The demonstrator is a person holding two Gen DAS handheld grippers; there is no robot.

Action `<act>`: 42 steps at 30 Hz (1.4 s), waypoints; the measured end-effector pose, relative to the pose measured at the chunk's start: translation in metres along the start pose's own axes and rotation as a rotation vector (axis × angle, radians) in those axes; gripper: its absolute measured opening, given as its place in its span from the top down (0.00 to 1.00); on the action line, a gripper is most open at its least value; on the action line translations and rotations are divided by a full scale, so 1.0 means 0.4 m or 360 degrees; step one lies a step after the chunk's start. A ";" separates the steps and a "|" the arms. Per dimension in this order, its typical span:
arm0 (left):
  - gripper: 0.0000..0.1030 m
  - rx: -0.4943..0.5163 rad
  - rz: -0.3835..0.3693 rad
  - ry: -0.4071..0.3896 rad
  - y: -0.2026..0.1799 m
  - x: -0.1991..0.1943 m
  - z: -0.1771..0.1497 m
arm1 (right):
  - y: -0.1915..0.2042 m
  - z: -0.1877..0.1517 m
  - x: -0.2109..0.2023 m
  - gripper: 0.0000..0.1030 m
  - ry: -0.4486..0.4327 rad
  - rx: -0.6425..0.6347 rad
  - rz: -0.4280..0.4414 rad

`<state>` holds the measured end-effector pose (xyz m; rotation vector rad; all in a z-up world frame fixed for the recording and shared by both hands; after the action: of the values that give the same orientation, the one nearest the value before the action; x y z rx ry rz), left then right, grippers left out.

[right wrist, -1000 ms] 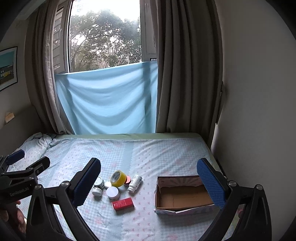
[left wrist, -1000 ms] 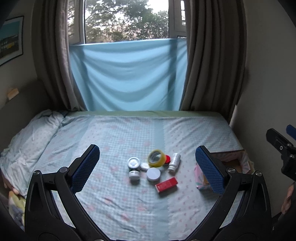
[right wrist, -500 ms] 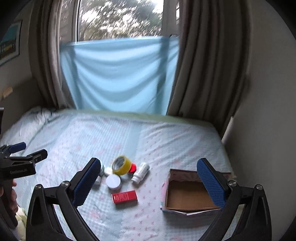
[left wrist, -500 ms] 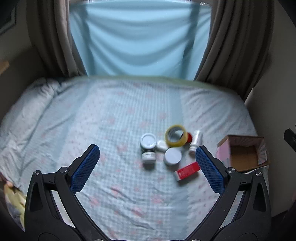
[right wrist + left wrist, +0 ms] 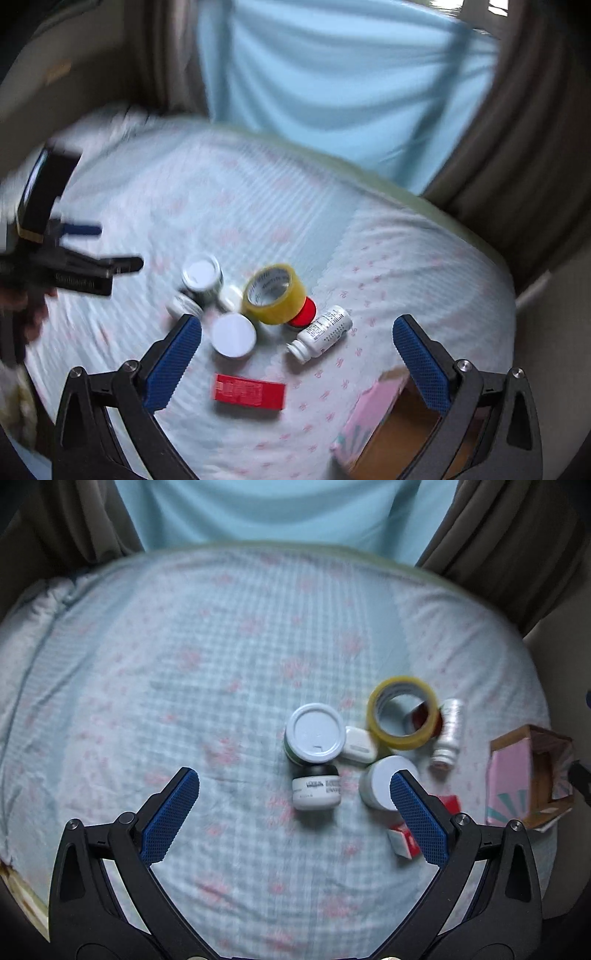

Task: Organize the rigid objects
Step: 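Grasp the white-lidded green jar with the left tool while the right tool grasps the yellow tape roll, then carry the green jar and tape roll over the cardboard box with both tools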

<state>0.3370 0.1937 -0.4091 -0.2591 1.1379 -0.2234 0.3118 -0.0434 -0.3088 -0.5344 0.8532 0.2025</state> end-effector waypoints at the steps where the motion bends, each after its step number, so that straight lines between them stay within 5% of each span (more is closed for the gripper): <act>1: 0.00 -0.0013 -0.0003 0.0022 0.006 0.027 -0.001 | 0.010 -0.003 0.044 0.00 0.0035 -0.0080 0.0017; 12: 0.00 -0.0099 -0.0052 0.0253 0.036 0.312 -0.006 | 0.145 -0.016 0.381 0.00 0.0180 -0.0715 0.0284; 19: 0.04 -0.0094 -0.0032 0.0277 0.046 0.400 0.000 | 0.241 -0.021 0.498 0.00 0.0174 -0.0790 0.0387; 28: 0.29 -0.0173 -0.0052 0.0237 0.056 0.436 0.004 | 0.287 -0.017 0.536 0.04 0.0105 -0.0870 0.0411; 42: 0.31 -0.0199 -0.0070 0.0125 0.063 0.359 0.024 | 0.258 0.011 0.476 0.05 0.0105 -0.0608 0.0396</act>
<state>0.4048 0.1746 -0.5370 -0.3893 1.2268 -0.2030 0.3991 0.0390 -0.4889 -0.7940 0.9504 0.5859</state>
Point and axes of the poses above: each gripper's, at about its wrist camera, not at the fingertips, and x roughly the way its jaws point, y to its left, z to its top, the point moved 8 cm from there along x, roughly the way its jaws point, and after that the axes turned 15 degrees about -z, right-handed, at the moved point
